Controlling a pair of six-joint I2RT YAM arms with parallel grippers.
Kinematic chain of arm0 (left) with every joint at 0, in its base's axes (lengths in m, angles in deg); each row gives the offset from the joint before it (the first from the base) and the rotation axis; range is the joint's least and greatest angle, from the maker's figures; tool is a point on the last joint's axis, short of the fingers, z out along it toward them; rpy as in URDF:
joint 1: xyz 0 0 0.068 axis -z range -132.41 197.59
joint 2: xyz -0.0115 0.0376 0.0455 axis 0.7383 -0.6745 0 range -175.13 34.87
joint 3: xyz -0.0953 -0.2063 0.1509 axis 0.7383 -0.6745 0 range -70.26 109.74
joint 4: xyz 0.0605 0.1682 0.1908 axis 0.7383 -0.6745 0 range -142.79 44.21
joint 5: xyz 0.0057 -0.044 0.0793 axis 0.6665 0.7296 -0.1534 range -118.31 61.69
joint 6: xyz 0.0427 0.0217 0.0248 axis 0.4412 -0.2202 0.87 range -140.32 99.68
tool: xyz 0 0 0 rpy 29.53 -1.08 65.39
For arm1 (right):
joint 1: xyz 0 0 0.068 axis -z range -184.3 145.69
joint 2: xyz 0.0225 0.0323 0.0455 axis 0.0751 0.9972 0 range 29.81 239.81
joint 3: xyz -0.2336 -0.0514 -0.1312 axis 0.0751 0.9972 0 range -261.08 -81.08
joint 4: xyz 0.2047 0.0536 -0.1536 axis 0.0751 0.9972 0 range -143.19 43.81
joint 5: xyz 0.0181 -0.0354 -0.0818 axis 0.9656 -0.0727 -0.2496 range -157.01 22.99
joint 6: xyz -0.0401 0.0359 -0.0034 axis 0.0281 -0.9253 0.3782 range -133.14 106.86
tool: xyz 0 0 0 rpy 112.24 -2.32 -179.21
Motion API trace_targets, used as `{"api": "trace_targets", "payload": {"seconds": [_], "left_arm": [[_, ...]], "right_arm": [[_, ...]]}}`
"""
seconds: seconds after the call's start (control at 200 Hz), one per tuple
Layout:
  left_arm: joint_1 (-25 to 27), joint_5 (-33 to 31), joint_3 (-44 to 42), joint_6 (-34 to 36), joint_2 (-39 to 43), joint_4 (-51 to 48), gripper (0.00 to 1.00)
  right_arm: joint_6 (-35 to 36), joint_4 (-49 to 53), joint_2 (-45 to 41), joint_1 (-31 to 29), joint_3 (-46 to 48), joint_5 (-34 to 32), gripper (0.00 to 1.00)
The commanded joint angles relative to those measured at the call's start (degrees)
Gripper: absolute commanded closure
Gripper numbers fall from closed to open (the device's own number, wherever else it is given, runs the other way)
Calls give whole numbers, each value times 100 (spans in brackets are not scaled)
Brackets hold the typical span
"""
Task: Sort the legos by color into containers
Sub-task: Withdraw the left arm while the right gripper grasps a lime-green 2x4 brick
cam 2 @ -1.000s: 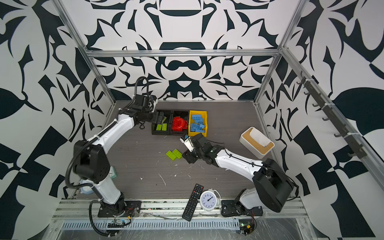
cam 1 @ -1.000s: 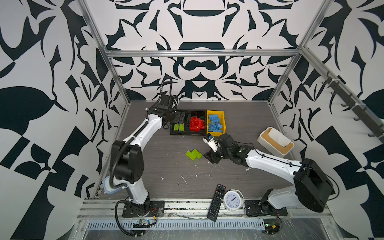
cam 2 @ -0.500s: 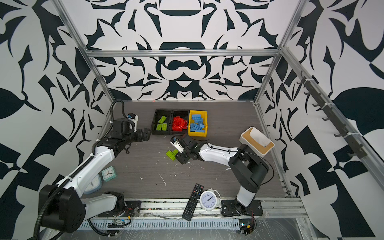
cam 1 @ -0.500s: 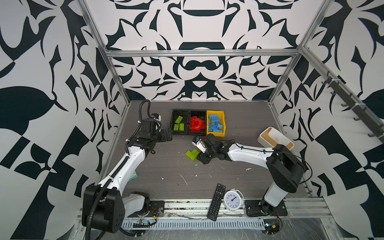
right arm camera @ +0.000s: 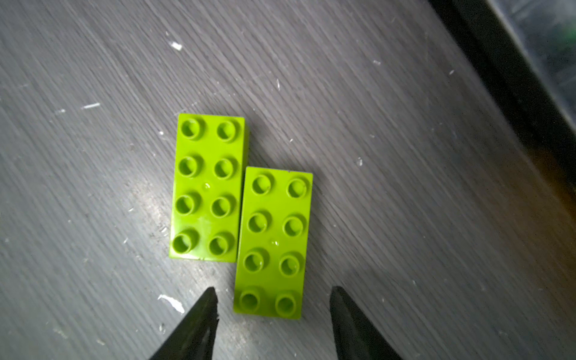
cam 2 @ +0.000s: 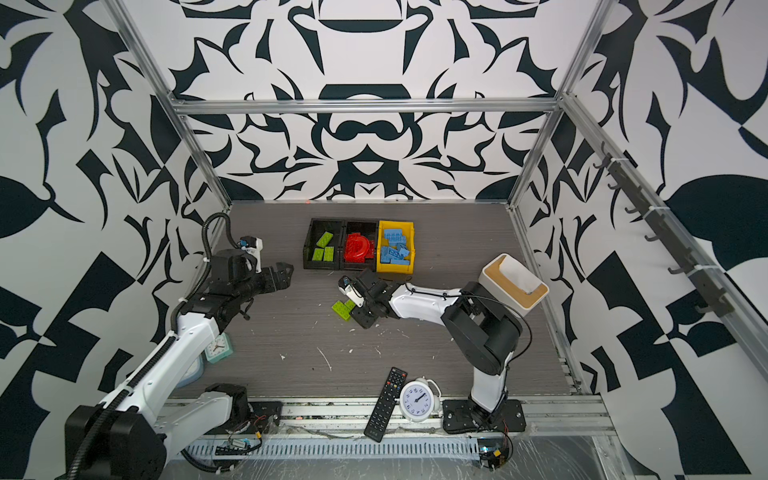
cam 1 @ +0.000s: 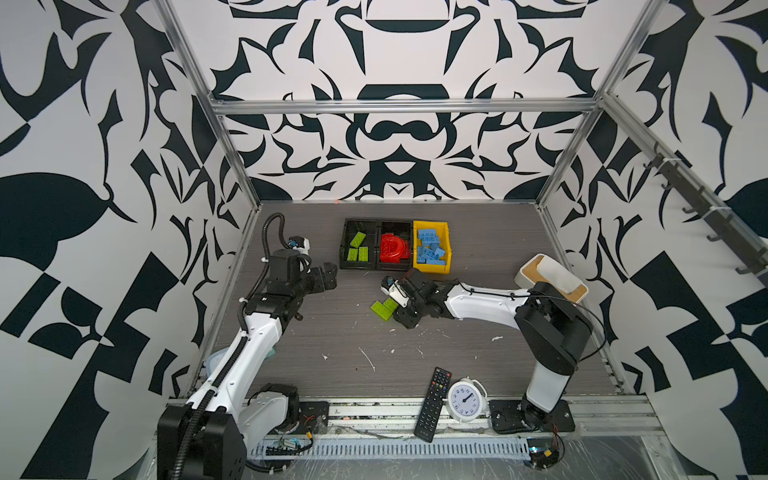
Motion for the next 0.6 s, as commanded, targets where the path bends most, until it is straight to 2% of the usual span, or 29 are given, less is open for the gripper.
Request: {"api": "trace_targets", "payload": {"seconds": [0.0, 0.15, 0.595], "left_arm": [[-60, 9, -76, 3, 105, -4, 0], [-85, 44, -71, 8, 127, -65, 0], [-153, 119, -5, -3, 136, -48, 0]], "right_arm": [[69, 54, 40, -26, -238, -95, 43], [73, -8, 141, -28, -334, -259, 47], [-142, -55, -46, -38, -528, -684, 71]]}}
